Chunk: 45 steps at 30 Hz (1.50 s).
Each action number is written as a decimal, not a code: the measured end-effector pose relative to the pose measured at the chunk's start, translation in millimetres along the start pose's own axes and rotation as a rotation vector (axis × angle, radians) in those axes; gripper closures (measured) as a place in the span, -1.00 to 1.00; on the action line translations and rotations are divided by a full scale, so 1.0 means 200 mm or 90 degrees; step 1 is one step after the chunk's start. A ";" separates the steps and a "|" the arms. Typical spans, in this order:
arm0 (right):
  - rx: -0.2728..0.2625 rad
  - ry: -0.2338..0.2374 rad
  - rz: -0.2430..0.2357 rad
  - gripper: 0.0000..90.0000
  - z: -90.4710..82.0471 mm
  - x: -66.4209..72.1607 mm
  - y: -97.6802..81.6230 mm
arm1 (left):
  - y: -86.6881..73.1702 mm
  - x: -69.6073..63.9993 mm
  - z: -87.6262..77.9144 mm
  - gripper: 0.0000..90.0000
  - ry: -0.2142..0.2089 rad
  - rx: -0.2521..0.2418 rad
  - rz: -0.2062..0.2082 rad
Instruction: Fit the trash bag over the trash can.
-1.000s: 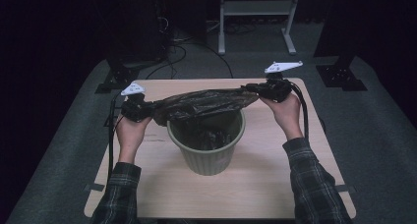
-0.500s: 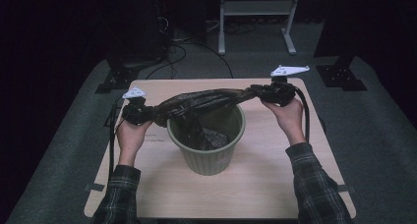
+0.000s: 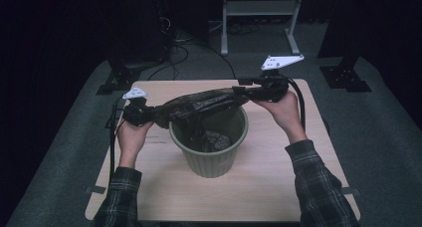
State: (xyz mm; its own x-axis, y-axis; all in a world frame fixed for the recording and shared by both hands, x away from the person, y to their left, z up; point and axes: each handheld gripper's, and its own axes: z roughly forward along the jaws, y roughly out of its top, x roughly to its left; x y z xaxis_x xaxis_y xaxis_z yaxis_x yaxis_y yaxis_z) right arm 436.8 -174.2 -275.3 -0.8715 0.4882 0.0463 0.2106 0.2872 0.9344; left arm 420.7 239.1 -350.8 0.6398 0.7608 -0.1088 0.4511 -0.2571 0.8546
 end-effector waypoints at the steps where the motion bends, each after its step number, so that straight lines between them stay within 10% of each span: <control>1: 0.002 -0.001 0.000 0.21 0.02 -0.01 0.00 | 0.00 0.00 0.00 1.00 0.000 0.000 0.000; 5: 0.023 0.019 0.013 0.29 0.08 -0.03 -0.02 | 0.00 0.01 0.00 1.00 -0.001 -0.003 0.000; 10: 0.043 0.037 0.013 1.00 0.13 -0.05 -0.05 | 0.00 0.00 0.00 1.00 -0.003 -0.004 0.000; 28: -0.002 0.130 -0.020 1.00 -0.19 0.29 -0.18 | -0.01 -0.04 -0.05 1.00 -0.014 -0.009 -0.004; 45: 0.017 0.207 -0.024 1.00 -0.25 0.54 -0.43 | -0.03 -0.11 -0.09 1.00 -0.039 -0.013 0.008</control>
State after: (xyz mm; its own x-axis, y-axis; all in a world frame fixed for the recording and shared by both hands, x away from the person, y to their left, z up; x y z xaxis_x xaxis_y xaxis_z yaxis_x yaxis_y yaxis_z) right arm 302.3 -187.0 -333.3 -0.9736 0.1899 0.1262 0.1835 0.3236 0.9282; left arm 392.5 234.8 -344.9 0.6825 0.7194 -0.1288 0.4308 -0.2536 0.8661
